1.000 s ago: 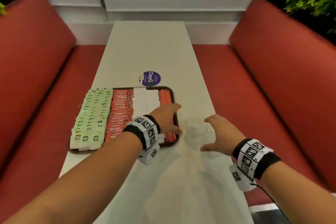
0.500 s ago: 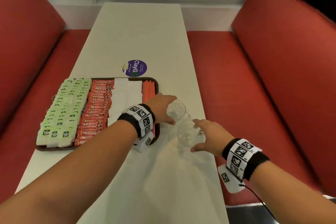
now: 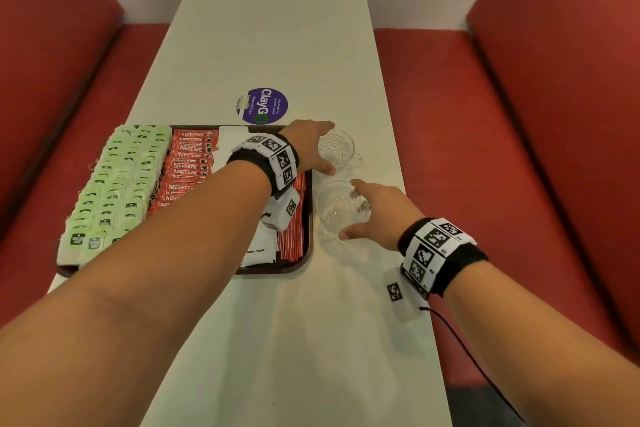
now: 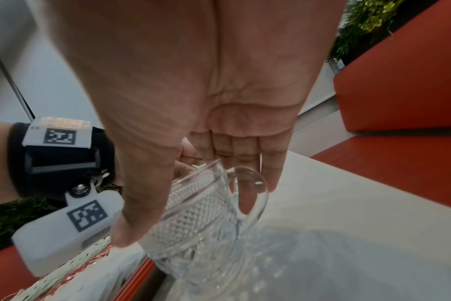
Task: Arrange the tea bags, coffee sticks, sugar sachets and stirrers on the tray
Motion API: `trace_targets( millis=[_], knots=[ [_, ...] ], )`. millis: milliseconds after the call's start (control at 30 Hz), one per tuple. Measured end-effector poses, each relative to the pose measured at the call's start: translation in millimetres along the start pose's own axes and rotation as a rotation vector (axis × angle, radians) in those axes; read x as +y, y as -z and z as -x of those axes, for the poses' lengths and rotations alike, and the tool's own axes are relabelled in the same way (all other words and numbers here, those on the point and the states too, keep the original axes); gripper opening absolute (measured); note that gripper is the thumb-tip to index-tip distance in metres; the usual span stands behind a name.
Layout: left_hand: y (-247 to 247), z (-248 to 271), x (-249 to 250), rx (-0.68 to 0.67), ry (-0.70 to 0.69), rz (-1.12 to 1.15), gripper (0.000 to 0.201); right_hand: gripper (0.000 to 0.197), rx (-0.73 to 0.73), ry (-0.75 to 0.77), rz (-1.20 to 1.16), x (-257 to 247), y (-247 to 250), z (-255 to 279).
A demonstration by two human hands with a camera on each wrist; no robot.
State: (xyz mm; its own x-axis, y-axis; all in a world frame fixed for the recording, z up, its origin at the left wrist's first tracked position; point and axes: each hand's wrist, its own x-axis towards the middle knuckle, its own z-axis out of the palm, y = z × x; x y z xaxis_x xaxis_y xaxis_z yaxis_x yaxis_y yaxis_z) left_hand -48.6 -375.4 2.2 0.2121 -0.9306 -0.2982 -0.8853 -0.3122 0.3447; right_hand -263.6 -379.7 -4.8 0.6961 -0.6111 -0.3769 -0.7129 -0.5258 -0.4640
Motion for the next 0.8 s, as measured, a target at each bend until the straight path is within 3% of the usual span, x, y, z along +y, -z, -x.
trace_targets(
  millis=[700, 800],
  knots=[
    [7.3, 6.2, 4.5, -0.016, 0.014, -0.037, 0.103, 0.104, -0.026, -0.027, 0.007, -25.8, 2.1, -6.7],
    [11.6, 14.3, 4.6, 0.037, 0.026, 0.02, 0.1, 0.105, 0.012, -0.005, -0.057, -30.0, 4.9, -0.6]
  ],
)
